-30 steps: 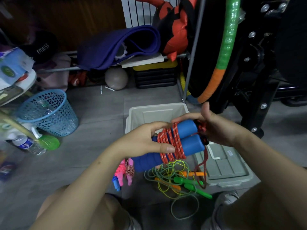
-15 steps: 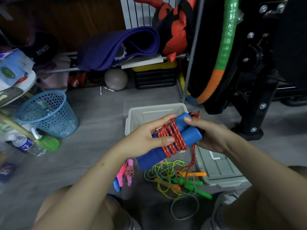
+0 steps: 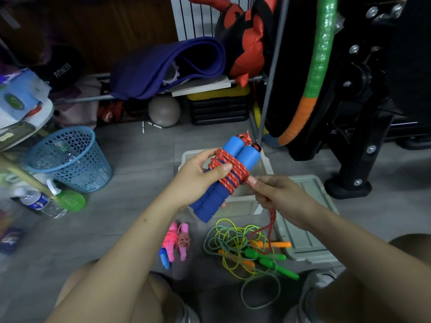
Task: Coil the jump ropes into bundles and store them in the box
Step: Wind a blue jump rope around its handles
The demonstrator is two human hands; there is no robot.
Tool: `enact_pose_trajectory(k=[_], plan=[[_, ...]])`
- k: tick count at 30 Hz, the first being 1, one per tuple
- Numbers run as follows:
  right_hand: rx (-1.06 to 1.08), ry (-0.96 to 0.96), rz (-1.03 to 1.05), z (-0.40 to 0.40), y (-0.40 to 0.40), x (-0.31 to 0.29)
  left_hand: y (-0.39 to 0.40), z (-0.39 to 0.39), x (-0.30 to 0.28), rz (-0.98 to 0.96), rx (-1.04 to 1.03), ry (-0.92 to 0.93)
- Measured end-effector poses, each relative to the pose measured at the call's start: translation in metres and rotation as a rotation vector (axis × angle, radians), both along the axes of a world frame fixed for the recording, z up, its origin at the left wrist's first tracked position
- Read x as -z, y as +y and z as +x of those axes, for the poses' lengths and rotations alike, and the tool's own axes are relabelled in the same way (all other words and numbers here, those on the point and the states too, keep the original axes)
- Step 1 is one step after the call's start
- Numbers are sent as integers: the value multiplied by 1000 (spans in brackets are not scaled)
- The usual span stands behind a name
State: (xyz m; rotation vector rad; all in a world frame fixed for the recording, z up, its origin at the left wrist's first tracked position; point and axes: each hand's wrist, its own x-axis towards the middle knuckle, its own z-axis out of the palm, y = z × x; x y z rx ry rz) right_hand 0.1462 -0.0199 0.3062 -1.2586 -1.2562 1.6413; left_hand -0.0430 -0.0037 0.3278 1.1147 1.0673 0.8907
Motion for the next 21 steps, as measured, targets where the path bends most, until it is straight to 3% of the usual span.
enact_pose_trajectory(k=[4,13,18,21], plan=[[-53,-452,261,0,-2,-2,-4,4,1,-36,-36,3],[-120,-608,486,1,-2,-17,-5,6,-4,-9,-53,11],[-117,-750,671,12,-4,-24,3,-1,-3,134,-37,201],[-153,-840,810,15,-2,-29,7,-3,2,334,80,517]])
